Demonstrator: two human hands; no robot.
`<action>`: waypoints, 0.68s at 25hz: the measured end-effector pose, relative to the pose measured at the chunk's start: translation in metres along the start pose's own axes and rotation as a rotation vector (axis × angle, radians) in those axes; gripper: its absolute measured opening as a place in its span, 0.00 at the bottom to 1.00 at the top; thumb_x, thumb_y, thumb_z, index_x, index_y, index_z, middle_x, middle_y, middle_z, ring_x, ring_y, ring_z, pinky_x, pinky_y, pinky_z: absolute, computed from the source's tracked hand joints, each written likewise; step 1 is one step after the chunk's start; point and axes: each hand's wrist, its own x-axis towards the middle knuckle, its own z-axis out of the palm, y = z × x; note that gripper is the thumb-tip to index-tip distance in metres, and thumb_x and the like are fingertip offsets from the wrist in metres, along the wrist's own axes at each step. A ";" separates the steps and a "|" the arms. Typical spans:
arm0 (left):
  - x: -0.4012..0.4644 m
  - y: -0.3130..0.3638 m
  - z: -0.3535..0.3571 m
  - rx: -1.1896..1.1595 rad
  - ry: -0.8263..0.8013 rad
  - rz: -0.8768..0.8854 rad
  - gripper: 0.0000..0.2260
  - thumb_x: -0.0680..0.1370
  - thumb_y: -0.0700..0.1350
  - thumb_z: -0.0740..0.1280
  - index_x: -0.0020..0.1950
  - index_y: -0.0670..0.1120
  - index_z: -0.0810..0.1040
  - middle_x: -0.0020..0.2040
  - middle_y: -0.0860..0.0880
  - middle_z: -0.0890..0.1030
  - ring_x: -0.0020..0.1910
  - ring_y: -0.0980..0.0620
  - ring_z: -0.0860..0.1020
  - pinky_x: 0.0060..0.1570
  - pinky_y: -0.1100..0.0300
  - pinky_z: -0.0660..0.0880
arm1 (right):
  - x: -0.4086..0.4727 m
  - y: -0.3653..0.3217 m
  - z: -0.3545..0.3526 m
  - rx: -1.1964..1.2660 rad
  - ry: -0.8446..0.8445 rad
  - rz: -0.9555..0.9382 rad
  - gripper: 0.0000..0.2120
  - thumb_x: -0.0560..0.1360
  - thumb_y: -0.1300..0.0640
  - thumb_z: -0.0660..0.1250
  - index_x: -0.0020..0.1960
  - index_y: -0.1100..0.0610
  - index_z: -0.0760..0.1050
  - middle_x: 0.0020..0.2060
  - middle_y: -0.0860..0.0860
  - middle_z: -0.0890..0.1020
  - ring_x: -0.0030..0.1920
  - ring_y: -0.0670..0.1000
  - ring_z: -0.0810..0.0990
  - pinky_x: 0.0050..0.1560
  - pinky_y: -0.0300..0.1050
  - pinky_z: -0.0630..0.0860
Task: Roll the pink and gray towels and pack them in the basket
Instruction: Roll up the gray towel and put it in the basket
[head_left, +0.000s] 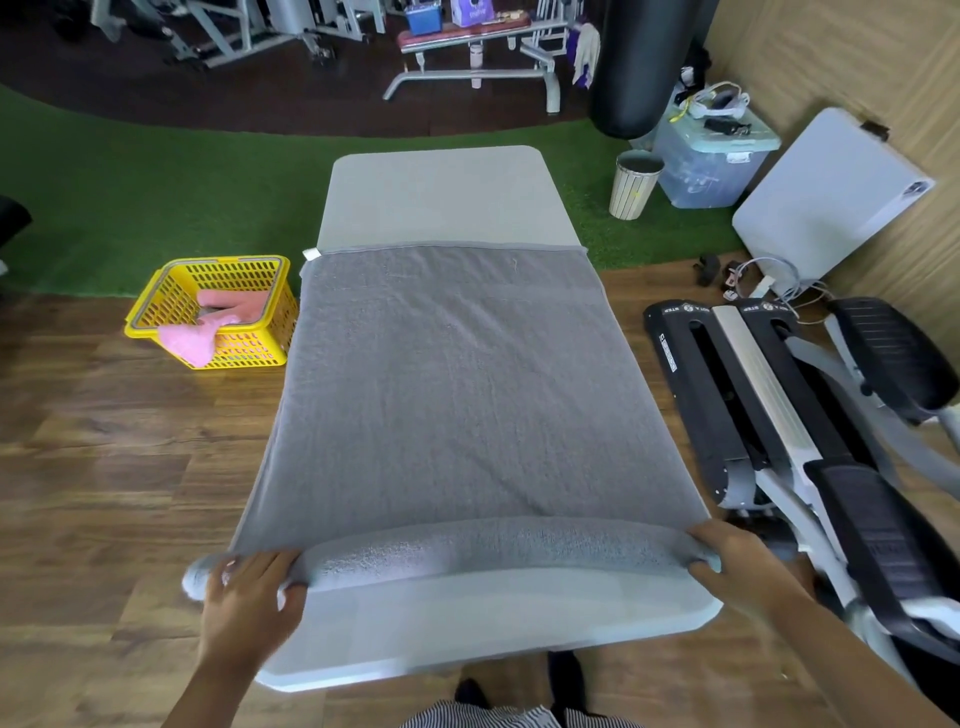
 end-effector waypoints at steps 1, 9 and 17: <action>0.001 -0.004 -0.002 0.004 -0.016 0.001 0.17 0.68 0.47 0.54 0.42 0.43 0.82 0.36 0.50 0.81 0.37 0.46 0.80 0.54 0.44 0.69 | 0.001 0.000 -0.002 -0.011 -0.011 -0.002 0.10 0.69 0.56 0.67 0.50 0.55 0.78 0.45 0.48 0.79 0.46 0.51 0.78 0.46 0.43 0.74; 0.012 0.006 0.006 -0.060 -0.170 0.123 0.21 0.73 0.52 0.57 0.61 0.48 0.80 0.59 0.52 0.81 0.63 0.54 0.71 0.72 0.46 0.52 | 0.012 -0.006 0.022 -0.191 0.319 -0.325 0.26 0.56 0.67 0.78 0.53 0.61 0.79 0.48 0.54 0.82 0.50 0.56 0.81 0.51 0.56 0.76; 0.010 0.016 0.008 -0.052 -0.220 0.144 0.20 0.69 0.51 0.57 0.54 0.51 0.83 0.44 0.56 0.82 0.44 0.51 0.81 0.57 0.46 0.65 | 0.020 -0.012 0.013 -0.084 0.114 -0.175 0.14 0.66 0.50 0.58 0.42 0.56 0.78 0.34 0.48 0.79 0.39 0.53 0.78 0.43 0.42 0.68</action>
